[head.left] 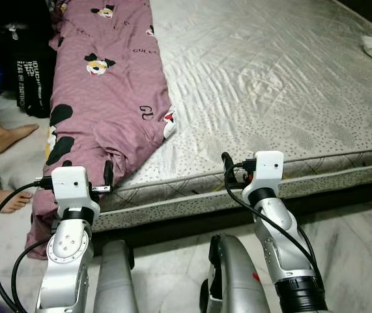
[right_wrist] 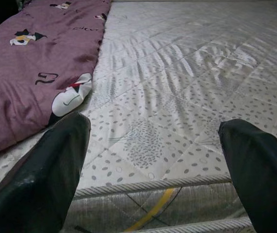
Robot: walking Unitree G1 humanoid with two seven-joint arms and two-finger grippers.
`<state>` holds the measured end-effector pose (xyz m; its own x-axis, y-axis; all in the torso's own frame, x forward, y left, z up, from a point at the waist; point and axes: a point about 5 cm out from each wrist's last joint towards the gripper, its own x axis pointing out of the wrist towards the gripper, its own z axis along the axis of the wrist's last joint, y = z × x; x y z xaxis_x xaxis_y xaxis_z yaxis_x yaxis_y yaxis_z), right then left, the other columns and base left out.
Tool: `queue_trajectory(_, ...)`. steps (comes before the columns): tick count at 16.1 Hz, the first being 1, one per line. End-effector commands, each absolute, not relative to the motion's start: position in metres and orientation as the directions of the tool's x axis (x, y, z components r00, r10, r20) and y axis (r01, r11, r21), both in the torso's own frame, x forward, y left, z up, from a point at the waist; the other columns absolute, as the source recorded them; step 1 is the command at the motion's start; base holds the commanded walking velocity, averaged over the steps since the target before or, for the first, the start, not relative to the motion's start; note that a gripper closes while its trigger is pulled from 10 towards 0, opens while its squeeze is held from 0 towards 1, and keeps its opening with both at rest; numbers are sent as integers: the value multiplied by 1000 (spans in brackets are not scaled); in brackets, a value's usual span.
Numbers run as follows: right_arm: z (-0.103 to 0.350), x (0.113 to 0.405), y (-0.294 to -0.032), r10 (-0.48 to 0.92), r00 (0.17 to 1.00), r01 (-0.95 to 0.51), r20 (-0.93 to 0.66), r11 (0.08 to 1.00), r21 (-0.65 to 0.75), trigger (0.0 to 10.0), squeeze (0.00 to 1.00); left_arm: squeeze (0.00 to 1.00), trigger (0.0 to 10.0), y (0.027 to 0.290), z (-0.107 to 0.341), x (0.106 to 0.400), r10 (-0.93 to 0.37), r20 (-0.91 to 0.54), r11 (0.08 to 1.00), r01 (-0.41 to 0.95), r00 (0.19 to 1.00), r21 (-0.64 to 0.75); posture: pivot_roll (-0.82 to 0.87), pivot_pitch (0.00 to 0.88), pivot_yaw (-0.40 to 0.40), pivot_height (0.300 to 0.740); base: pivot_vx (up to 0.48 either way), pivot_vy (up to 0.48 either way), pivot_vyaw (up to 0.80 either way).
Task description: Clean up the room
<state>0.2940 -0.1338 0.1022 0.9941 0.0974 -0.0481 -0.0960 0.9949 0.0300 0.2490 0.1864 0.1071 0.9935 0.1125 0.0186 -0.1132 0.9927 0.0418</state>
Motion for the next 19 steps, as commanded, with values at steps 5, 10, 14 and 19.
queue_trajectory(5,105,297,-131,126,991,-126,-36,992,2,10000,0,0,10000,185,110,252,100,31,994,-101,995,33,86,86,-26,552,480,0,153)
queue_trajectory(10,104,297,-131,121,992,-120,-40,993,21,10000,0,0,10000,185,109,252,100,26,994,-101,995,30,88,86,-27,552,402,0,304)
queue_trajectory(14,103,297,-132,118,992,-117,-48,993,21,10000,0,0,10000,185,105,255,106,-23,994,-105,994,15,87,92,-27,552,0,0,0)
queue_trajectory(19,101,298,-134,111,992,-109,-61,993,37,10000,0,0,10000,196,90,261,195,-157,981,-190,968,48,81,90,-33,552,0,0,-294)
